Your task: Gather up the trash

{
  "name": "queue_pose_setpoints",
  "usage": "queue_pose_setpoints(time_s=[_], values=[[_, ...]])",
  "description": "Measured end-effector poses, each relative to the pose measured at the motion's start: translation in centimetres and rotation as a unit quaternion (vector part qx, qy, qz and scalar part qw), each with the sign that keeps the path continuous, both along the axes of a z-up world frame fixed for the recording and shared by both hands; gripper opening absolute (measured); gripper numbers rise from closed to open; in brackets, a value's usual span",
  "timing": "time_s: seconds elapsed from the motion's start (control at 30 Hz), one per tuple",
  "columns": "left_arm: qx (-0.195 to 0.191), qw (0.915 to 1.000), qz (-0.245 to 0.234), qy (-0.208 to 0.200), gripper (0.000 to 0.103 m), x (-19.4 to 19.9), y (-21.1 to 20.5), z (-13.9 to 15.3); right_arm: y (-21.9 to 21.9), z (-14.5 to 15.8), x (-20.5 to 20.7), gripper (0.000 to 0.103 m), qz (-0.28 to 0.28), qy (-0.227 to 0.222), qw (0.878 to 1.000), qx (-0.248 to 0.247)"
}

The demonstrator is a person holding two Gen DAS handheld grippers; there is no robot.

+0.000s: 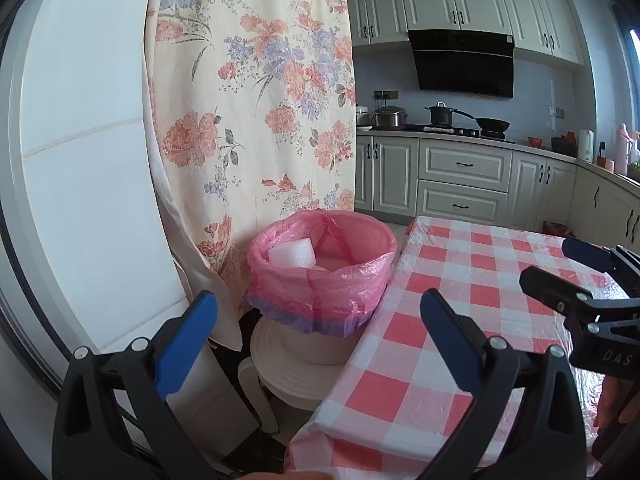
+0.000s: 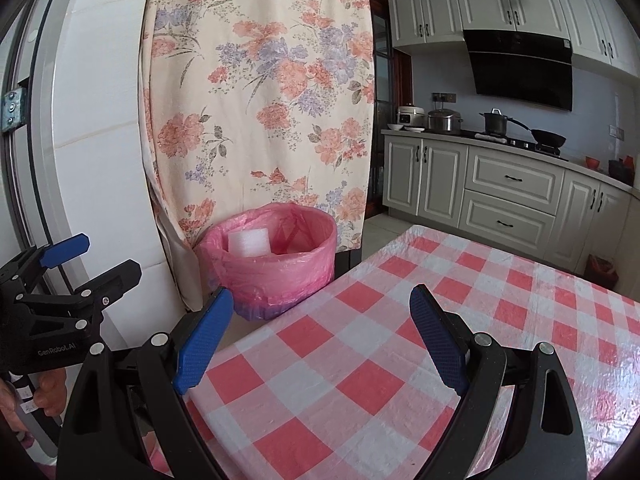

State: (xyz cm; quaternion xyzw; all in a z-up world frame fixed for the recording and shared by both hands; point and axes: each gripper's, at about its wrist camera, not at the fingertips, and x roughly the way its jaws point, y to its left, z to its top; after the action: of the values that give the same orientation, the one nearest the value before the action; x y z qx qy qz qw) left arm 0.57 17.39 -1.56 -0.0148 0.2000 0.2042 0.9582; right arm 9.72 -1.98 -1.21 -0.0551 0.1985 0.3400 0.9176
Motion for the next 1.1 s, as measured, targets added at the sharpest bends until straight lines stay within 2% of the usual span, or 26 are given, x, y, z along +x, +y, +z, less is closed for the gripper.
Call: queue_pose_setpoints(time_s=[1.1], values=[[-0.015, 0.9999, -0.006, 0.005, 0.098, -0.32, 0.36, -0.21, 0.17, -0.22, -0.07, 0.085, 0.004, 0.004, 1.000, 0.001]])
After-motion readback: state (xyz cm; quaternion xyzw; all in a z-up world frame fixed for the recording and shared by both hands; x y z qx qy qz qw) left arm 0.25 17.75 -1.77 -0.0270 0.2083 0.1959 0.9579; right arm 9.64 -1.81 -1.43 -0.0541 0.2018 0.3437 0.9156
